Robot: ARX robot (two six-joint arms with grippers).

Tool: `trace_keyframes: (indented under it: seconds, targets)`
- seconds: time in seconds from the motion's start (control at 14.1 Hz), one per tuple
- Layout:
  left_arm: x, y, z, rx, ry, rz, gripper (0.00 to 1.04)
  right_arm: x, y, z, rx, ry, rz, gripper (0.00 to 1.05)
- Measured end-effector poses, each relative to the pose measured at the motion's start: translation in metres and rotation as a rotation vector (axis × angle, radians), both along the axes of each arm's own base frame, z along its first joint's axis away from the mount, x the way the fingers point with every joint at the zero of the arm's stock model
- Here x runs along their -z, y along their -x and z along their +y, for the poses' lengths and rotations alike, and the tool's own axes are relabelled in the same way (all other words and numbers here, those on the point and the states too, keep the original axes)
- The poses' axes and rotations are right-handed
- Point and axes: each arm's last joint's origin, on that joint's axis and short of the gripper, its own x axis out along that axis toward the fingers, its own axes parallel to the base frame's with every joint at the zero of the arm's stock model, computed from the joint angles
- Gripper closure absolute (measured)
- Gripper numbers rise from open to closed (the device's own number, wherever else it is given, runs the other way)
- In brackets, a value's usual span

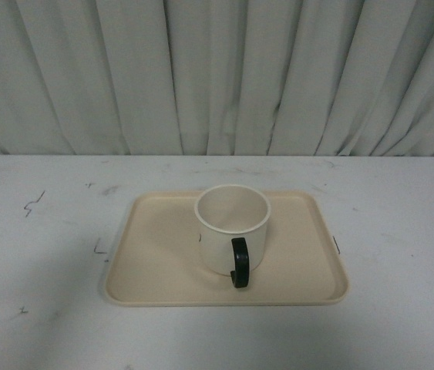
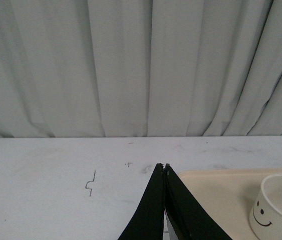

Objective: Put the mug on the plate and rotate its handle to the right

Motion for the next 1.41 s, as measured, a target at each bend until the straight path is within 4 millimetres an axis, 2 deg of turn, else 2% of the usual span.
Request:
trace_keyframes:
  seconds: [0.35,0.49,0.92,1.41]
  targets:
    - [0.013,0.031,0.017,0.007,0.002,-0.022,1.03,0.0,0.0,0.0,0.0,0.0,0.0,0.06]
    - [0.024,0.042,0.028,0.016,0.0,0.035,1.03,0.0,0.0,0.0,0.0,0.0,0.0,0.06]
    - [0.013,0.061,0.029,0.016,0.003,-0.011,1.03,0.0,0.0,0.0,0.0,0.0,0.0,0.06]
    - [0.012,0.075,0.029,0.016,0.003,-0.013,1.03,0.0,0.0,0.0,0.0,0.0,0.0,0.06]
